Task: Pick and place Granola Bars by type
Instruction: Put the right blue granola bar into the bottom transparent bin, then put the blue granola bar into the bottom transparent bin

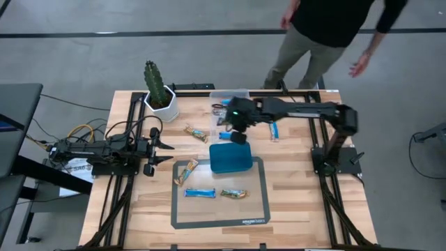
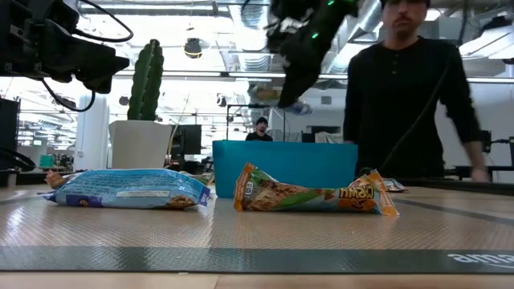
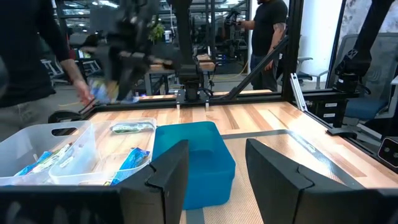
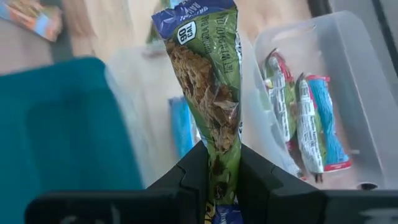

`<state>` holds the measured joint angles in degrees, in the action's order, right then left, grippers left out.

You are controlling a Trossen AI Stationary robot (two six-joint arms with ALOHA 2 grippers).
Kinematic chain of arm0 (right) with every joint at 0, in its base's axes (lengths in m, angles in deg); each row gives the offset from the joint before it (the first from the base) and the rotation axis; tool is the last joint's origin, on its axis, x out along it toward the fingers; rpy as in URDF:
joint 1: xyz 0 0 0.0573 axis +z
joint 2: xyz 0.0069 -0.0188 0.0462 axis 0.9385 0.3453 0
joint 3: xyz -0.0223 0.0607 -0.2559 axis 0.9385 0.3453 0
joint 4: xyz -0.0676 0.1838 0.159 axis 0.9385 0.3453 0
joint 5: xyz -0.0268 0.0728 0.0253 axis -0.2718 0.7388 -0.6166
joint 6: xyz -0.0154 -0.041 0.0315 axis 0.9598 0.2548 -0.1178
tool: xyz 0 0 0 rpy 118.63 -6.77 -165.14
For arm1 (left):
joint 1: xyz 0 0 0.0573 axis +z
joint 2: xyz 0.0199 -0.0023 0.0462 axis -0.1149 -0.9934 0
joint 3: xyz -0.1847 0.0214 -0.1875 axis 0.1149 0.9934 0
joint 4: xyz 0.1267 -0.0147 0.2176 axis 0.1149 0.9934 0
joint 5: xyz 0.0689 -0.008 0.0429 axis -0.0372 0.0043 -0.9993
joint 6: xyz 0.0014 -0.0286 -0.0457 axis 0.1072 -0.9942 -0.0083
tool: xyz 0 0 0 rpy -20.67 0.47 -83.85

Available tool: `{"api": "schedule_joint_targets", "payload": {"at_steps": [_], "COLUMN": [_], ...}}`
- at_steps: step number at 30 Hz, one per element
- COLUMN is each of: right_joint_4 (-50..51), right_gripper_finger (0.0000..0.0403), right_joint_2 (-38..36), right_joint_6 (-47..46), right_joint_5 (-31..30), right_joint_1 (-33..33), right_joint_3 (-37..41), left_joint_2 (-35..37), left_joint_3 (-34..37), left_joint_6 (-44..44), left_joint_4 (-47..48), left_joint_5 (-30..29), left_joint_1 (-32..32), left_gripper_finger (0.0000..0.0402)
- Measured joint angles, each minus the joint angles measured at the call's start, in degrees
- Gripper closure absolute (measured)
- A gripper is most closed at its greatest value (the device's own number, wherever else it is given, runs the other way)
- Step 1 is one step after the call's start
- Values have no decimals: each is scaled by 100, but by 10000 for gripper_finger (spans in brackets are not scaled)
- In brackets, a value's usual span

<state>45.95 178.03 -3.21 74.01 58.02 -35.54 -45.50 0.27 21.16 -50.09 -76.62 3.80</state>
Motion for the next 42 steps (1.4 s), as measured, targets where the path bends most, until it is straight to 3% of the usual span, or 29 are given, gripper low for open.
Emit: {"api": "schedule_joint_targets", "payload": {"at_steps": [9, 14, 19, 29, 32, 42], "right_joint_4": [904, 907, 927, 1293, 1317, 1326], "right_gripper_finger": [346, 329, 286, 202, 189, 173], "right_joint_2": [1241, 1331, 1331, 1294, 1283, 1283], "right_joint_6": [299, 302, 290, -902, -949, -458], "right_joint_5": [210, 265, 297, 488, 751, 785], "right_joint_1": [-203, -278, -386, -386, -274, 523], "right_joint_3": [-960, -970, -973, -1400, -1724, -2536], "left_joint_2": [-1, -1, 0, 0, 0, -1], "left_joint_3": [-1, 0, -2, 0, 0, 0], "left_joint_6": [0, 0, 0, -1, 0, 0], "left_joint_4": [0, 1, -1, 0, -1, -1], "left_joint_5": [0, 2, 0, 1, 1, 0], "left_joint_1": [-1, 1, 0, 0, 0, -1], "left_gripper_finger": [249, 249, 249, 249, 249, 249]}}
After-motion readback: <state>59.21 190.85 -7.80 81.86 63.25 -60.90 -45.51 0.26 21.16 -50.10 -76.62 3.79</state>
